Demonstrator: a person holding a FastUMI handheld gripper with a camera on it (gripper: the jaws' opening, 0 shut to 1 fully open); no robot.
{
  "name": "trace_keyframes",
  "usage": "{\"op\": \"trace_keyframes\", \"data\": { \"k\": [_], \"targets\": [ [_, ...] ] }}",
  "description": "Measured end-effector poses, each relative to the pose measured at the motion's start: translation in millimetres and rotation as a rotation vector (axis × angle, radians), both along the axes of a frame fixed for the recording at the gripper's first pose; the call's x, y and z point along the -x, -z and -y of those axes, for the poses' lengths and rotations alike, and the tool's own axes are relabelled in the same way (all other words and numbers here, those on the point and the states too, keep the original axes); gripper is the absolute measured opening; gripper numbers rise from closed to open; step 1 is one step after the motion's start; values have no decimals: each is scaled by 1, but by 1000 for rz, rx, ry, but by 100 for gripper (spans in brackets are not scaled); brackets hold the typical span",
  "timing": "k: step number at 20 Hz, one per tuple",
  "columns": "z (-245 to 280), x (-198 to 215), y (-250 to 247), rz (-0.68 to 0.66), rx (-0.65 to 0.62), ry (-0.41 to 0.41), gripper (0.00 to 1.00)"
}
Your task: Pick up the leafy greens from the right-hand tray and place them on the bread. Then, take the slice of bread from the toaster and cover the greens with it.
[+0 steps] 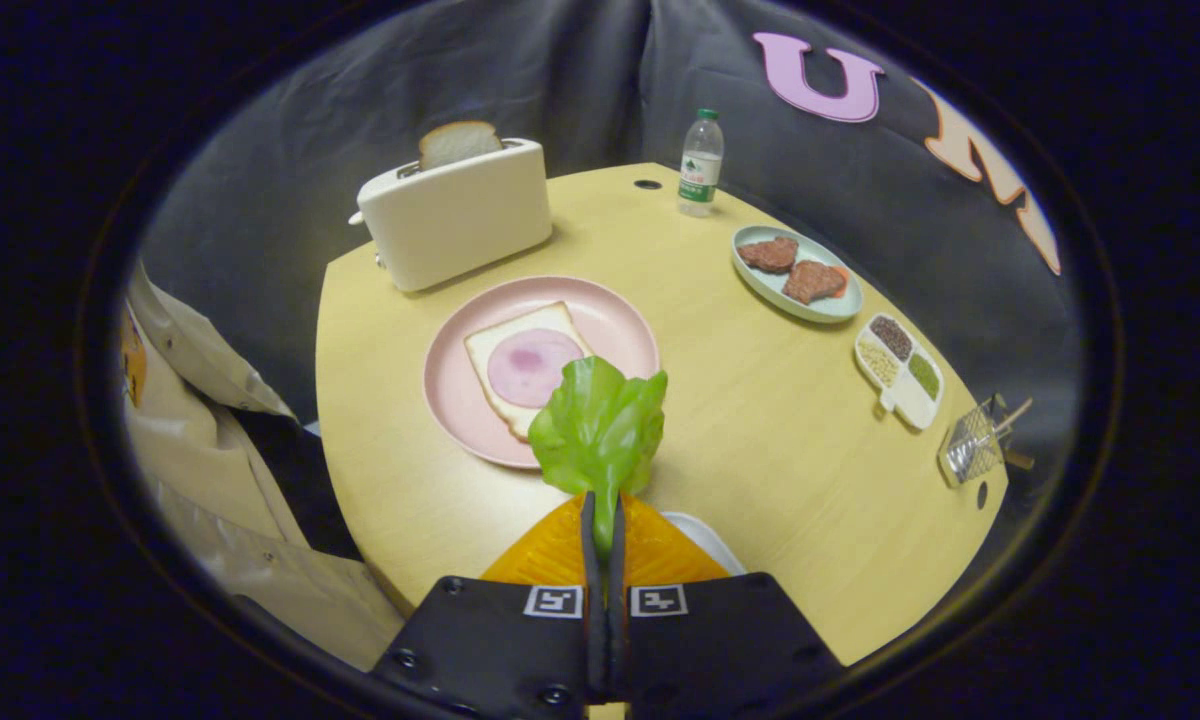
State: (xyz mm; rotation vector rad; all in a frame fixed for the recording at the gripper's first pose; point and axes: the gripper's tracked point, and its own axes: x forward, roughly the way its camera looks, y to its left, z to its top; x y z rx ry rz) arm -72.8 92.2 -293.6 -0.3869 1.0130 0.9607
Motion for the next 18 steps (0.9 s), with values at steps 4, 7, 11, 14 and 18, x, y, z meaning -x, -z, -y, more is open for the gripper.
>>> {"op": "trace_keyframes", "data": {
  "k": [4, 7, 11, 14, 18],
  "targets": [
    [-30, -2, -5, 1, -15, -26, 4],
    [-50, -4, -5, -4, -20, -47, 4],
    [-77, -4, 1, -15, -21, -73, 4],
    [-93, -1, 4, -25, -20, -101, 4],
    [-113, 2, 10, -50, -26, -129, 4]
  ]
}}
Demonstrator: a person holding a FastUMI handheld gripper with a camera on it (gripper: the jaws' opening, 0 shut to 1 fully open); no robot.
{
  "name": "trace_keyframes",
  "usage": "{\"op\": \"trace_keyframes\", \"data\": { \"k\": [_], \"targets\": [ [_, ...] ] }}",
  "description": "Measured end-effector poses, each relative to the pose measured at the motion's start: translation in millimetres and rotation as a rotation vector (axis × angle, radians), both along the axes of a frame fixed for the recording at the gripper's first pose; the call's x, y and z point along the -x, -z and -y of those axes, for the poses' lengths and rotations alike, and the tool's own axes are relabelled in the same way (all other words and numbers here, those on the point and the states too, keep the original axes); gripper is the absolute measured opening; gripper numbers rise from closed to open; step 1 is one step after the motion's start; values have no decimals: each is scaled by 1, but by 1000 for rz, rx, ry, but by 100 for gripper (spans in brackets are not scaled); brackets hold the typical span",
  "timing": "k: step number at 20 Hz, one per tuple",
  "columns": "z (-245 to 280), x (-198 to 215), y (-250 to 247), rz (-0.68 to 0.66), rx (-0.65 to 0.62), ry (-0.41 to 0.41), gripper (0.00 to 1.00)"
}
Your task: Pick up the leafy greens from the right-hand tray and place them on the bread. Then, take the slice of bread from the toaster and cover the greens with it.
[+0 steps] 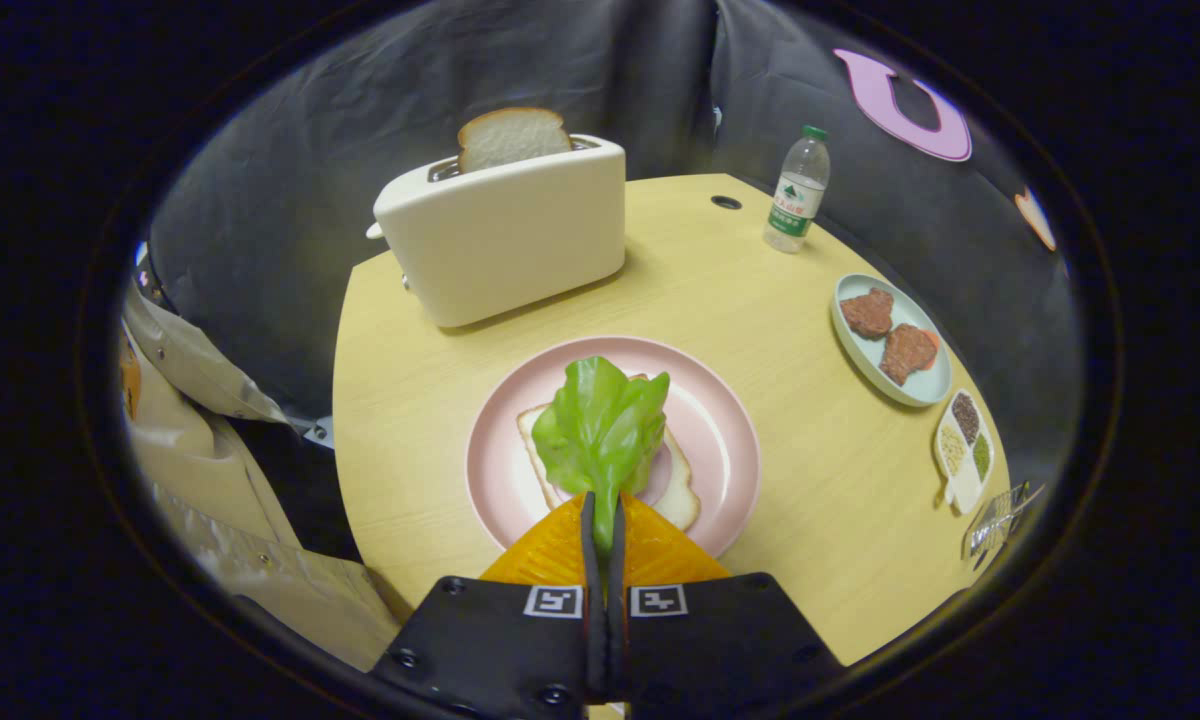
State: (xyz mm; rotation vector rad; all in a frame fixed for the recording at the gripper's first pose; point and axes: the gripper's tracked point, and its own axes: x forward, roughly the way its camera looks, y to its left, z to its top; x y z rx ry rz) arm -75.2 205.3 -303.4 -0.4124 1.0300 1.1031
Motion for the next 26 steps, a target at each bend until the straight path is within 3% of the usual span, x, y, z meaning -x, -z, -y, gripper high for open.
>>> {"op": "trace_keyframes", "data": {
  "k": [7, 12, 24, 26],
  "targets": [
    [-29, 6, 14, -54, -1, -30, 4],
    [-23, -6, 25, -37, 42, -14, 24],
    [-35, -21, -2, 28, 6, 90, 100],
    [-44, -21, -17, 29, -15, 119, 100]
  ]
}}
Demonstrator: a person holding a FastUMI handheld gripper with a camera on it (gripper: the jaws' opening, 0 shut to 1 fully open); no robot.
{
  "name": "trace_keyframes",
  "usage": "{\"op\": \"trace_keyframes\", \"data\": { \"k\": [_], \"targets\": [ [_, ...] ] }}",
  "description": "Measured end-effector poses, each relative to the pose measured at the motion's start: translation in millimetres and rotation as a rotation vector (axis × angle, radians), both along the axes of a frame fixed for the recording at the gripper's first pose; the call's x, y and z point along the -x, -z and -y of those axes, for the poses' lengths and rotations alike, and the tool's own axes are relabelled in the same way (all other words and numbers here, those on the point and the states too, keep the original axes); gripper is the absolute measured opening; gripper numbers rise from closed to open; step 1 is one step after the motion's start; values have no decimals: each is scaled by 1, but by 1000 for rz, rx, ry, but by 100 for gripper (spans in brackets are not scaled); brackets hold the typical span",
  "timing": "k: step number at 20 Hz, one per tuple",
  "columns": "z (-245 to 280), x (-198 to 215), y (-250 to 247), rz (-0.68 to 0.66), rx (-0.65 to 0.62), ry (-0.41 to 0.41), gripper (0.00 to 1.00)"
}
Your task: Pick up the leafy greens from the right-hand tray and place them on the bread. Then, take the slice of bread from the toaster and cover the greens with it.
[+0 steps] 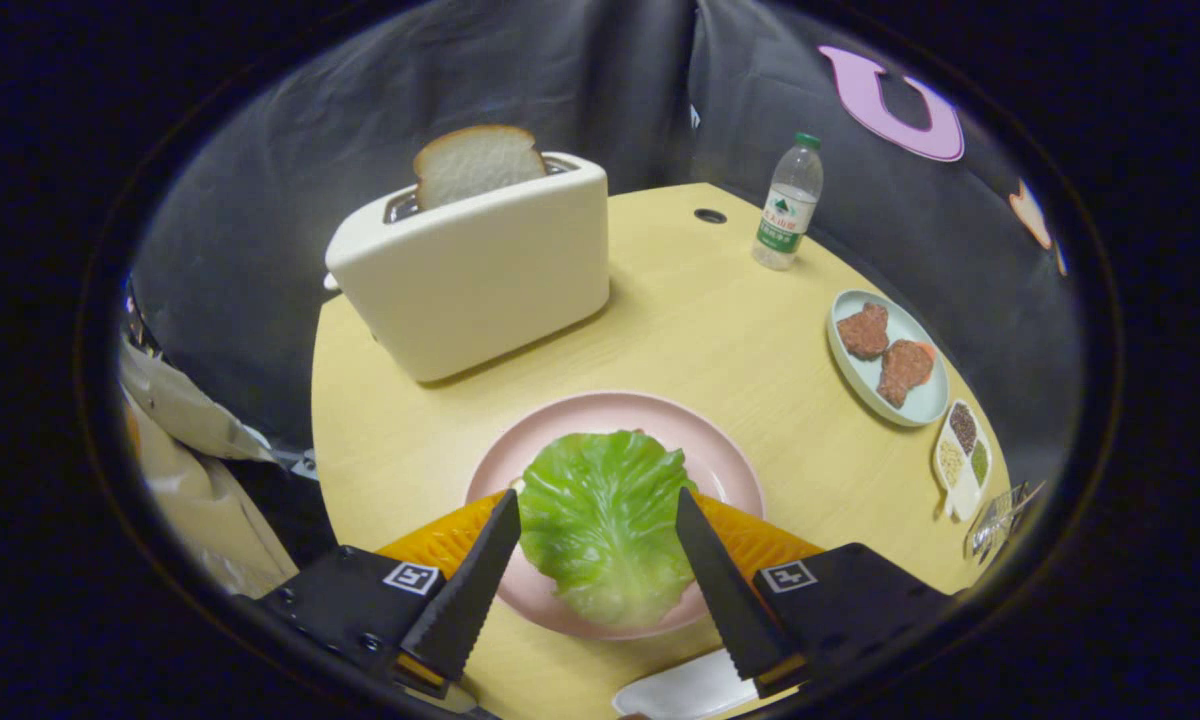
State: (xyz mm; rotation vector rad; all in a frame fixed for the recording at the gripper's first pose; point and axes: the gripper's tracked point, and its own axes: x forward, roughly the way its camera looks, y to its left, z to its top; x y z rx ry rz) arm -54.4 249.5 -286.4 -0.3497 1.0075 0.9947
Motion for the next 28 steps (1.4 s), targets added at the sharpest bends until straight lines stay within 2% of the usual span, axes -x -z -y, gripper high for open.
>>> {"op": "trace_keyframes", "data": {
  "k": [6, 12, 16, 23, 28],
  "targets": [
    [-48, -7, -62, 1, -101, 88, 100],
    [-90, -9, -98, 35, -117, 100, 100],
    [-122, -8, -115, 18, -153, 126, 100],
    [-176, -22, -127, -114, -248, 258, 98],
    [-199, -33, -122, -173, -266, 314, 97]
  ]
}}
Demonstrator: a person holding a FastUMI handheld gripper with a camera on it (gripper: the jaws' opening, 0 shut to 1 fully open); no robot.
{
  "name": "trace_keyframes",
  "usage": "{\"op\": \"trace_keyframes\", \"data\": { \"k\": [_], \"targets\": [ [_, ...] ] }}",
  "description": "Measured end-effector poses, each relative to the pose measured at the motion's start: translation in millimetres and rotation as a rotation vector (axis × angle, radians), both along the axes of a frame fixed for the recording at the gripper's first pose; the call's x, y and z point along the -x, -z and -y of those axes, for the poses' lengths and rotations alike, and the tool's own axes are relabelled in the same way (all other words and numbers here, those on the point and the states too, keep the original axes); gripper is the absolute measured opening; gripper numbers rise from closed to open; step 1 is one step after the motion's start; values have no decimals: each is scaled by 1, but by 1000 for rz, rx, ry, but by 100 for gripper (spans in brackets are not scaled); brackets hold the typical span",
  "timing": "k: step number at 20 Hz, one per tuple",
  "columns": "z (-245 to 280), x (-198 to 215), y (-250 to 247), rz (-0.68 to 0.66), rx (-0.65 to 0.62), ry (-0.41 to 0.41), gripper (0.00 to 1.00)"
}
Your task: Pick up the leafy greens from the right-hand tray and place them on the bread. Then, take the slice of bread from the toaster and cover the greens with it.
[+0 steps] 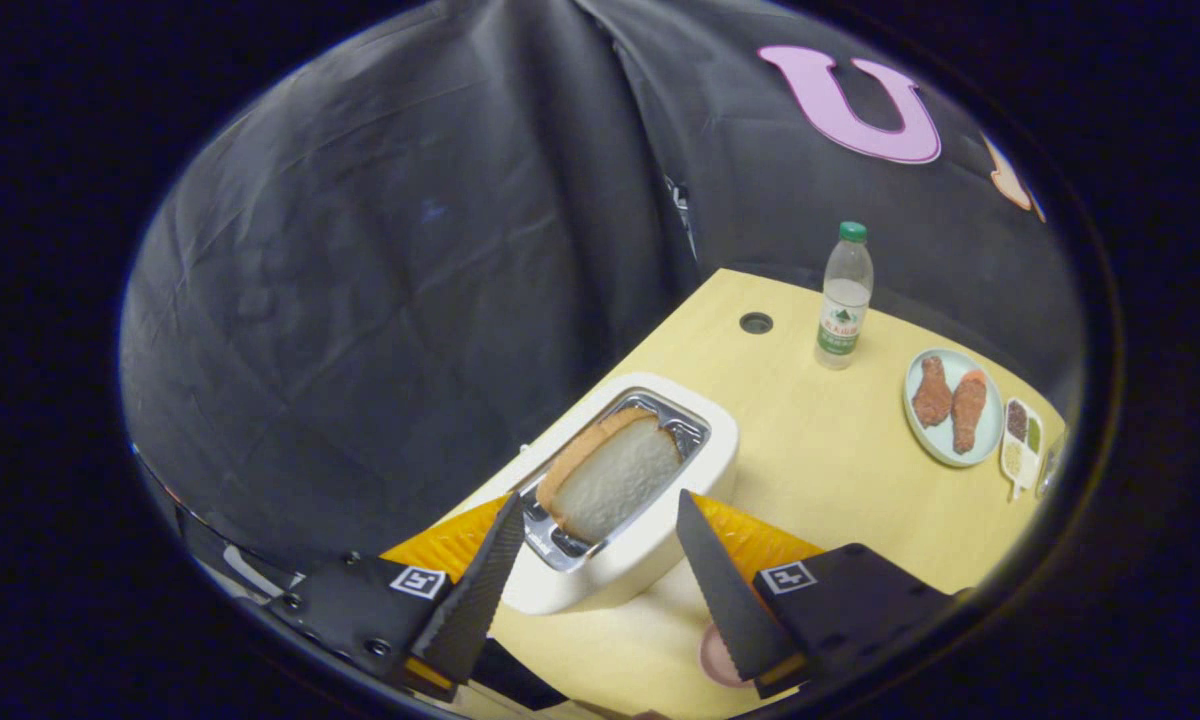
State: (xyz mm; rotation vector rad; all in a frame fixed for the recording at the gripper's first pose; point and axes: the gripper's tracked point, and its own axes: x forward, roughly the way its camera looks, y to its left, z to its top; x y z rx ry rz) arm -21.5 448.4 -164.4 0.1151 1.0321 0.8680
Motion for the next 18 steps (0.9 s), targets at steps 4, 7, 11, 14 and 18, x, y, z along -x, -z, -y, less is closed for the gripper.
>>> {"op": "trace_keyframes", "data": {
  "k": [4, 7, 11, 14, 18],
  "targets": [
    [-16, -10, 5, -22, 2, 43, 97],
    [-21, -15, 19, -9, 60, 61, 97],
    [-28, -15, 30, -17, 96, 67, 91],
    [-32, -12, 33, -25, 115, 66, 71],
    [-27, -10, 37, -26, 143, 59, 45]
  ]
}}
